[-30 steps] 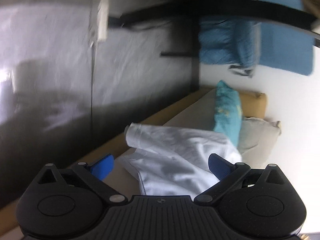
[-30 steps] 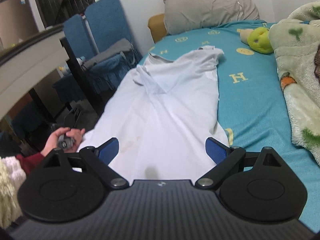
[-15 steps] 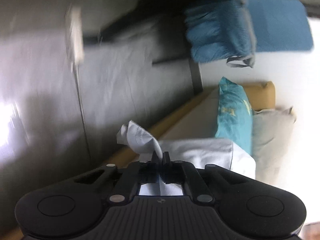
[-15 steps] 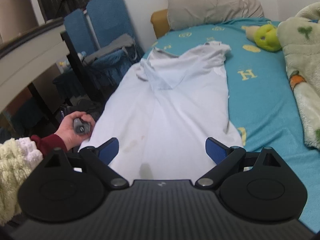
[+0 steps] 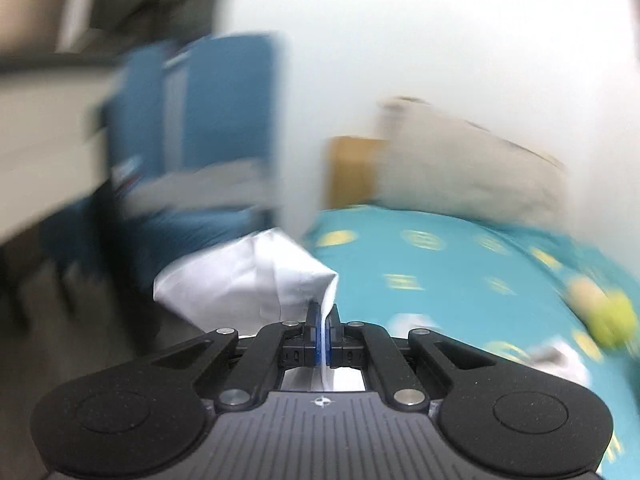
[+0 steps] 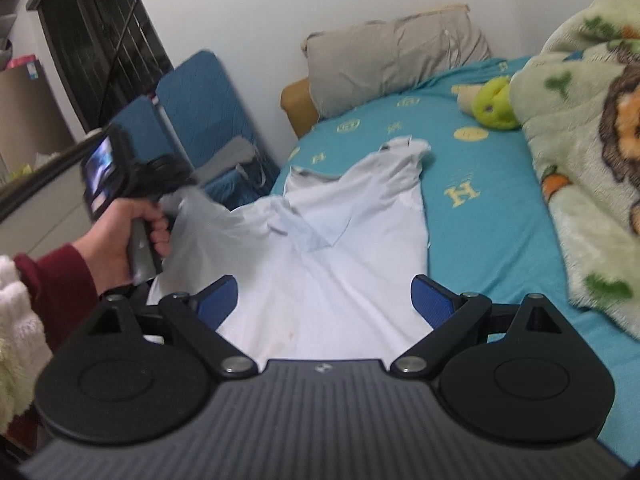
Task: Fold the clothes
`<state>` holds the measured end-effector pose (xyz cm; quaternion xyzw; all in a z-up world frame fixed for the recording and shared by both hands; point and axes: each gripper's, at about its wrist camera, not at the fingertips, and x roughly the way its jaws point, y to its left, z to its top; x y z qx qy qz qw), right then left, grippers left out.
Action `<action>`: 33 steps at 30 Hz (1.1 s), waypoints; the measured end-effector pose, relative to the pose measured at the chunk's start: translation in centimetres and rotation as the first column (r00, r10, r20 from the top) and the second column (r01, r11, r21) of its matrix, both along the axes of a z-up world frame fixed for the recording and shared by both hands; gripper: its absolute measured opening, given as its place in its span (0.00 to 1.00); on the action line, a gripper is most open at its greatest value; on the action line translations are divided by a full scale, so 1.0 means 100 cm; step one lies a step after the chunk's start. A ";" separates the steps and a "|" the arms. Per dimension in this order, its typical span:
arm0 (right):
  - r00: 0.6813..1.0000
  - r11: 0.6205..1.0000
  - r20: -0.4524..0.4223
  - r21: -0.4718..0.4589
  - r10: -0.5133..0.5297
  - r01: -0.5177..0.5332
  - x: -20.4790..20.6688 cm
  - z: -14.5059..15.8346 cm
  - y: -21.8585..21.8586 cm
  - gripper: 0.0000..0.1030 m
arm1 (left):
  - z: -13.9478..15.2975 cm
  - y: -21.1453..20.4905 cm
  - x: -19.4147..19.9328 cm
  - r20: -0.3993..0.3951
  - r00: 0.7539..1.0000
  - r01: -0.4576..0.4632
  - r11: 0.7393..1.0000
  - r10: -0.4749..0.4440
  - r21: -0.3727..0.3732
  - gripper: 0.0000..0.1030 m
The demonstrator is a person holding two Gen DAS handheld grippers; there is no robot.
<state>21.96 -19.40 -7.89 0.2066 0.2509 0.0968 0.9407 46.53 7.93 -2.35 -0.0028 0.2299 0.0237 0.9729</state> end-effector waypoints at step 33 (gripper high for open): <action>0.998 0.991 0.060 0.130 -0.025 0.017 -0.018 0.008 -0.045 0.92 | 0.013 -0.068 -0.307 0.026 0.979 0.206 0.976 -0.204 -0.069 0.77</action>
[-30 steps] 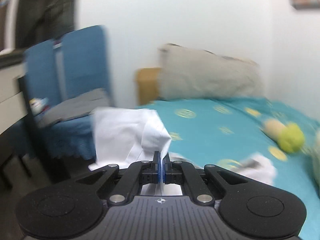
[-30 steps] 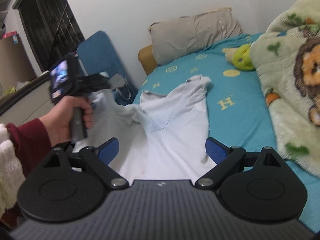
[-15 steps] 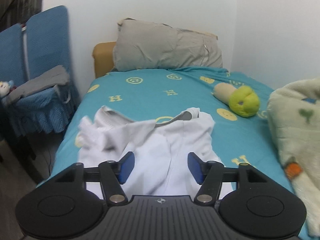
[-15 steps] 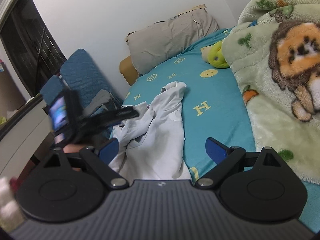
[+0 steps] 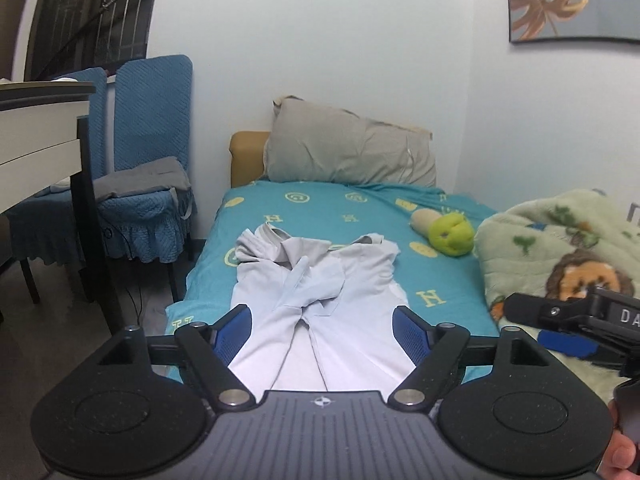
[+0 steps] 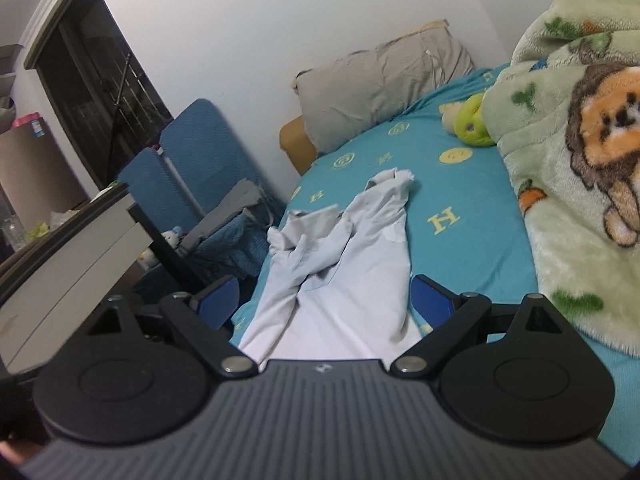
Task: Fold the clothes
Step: 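Grasp the folded shirt with the right gripper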
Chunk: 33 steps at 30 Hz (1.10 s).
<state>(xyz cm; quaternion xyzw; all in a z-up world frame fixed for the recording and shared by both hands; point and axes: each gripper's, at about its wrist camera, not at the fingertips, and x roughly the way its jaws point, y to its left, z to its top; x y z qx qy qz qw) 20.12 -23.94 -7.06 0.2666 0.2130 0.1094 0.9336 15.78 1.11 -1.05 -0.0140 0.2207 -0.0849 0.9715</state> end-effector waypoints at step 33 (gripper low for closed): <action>0.960 0.967 -0.278 -0.252 -0.041 -0.032 0.294 -0.066 0.151 0.08 | -0.046 0.110 0.047 -0.117 0.993 -0.054 0.950 0.018 -0.309 0.74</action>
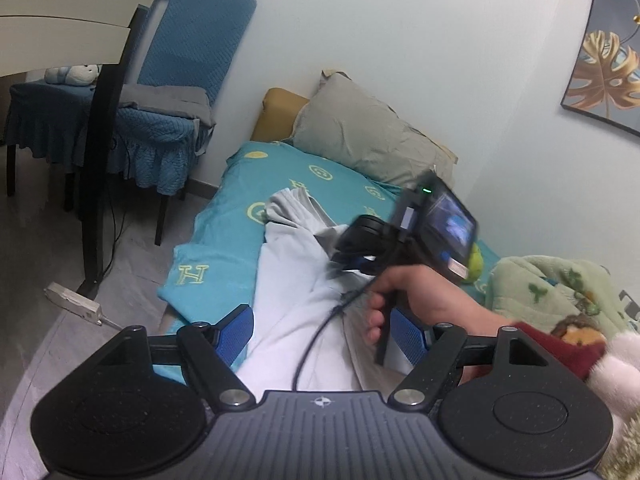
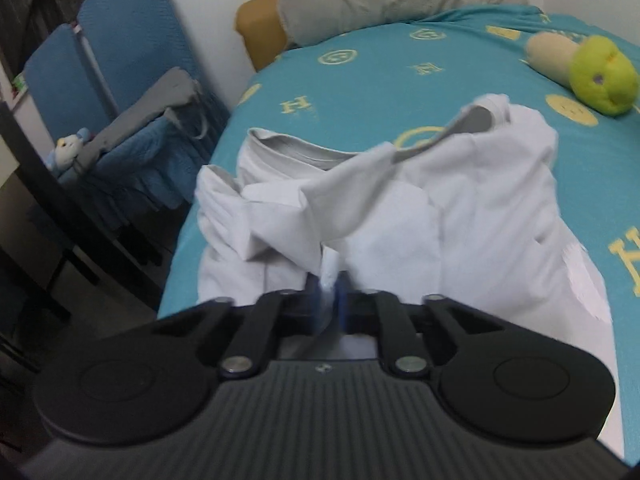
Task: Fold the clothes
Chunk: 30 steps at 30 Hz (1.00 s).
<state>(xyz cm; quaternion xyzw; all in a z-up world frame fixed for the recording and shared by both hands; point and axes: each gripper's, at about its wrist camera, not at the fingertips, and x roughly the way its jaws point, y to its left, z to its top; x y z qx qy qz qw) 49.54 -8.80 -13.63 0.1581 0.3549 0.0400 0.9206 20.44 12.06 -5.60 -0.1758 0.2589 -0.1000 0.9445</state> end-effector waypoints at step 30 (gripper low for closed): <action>0.964 0.997 0.257 -0.037 0.076 -0.069 -0.066 0.033 -0.108 0.72 | -0.003 -0.020 -0.001 -0.004 1.000 0.014 0.998 -0.014 0.054 0.74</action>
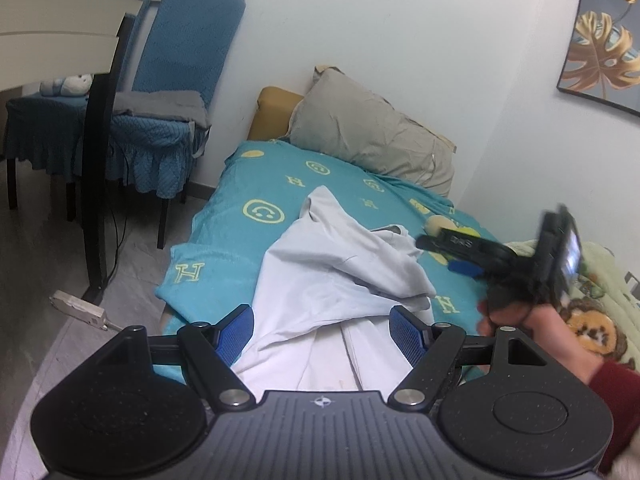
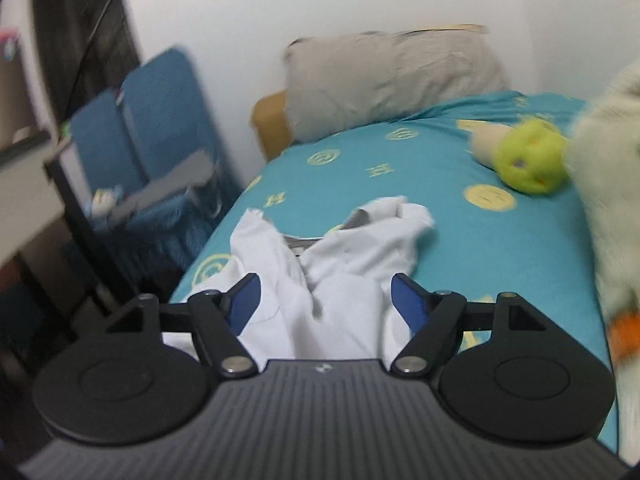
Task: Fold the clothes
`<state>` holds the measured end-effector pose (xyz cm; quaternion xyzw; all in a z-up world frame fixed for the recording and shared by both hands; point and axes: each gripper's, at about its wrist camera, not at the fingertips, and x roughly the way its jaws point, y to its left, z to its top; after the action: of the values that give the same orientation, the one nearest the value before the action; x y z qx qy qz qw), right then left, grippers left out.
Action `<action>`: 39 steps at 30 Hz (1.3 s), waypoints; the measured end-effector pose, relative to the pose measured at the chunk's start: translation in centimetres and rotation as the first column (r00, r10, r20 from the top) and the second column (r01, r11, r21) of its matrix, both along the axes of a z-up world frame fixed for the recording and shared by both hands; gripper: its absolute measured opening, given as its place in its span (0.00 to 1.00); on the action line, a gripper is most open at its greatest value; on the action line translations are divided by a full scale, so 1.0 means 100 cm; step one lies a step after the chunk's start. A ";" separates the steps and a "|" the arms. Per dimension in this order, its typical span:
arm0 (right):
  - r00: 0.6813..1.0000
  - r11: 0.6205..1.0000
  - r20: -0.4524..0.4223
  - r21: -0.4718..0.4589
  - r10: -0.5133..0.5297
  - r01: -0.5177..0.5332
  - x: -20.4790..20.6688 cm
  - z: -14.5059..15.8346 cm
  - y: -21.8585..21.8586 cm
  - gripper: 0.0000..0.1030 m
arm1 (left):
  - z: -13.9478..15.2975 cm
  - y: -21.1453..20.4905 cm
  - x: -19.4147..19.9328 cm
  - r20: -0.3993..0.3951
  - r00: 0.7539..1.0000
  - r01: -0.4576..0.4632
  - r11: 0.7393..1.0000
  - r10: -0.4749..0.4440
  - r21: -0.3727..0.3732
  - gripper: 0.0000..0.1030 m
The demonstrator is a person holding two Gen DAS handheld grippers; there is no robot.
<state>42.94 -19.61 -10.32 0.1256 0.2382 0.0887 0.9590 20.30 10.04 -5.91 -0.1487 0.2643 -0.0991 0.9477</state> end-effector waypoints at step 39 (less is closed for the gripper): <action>0.999 0.997 0.005 -0.053 -0.051 0.051 0.045 0.039 0.043 0.79 | -0.004 0.018 0.011 0.006 0.996 -0.090 0.996 0.090 -0.002 0.72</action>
<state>47.39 -15.29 -6.46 0.1058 0.2354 0.0583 0.9644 21.43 11.82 -6.32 -0.1610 0.2545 -0.0573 0.9519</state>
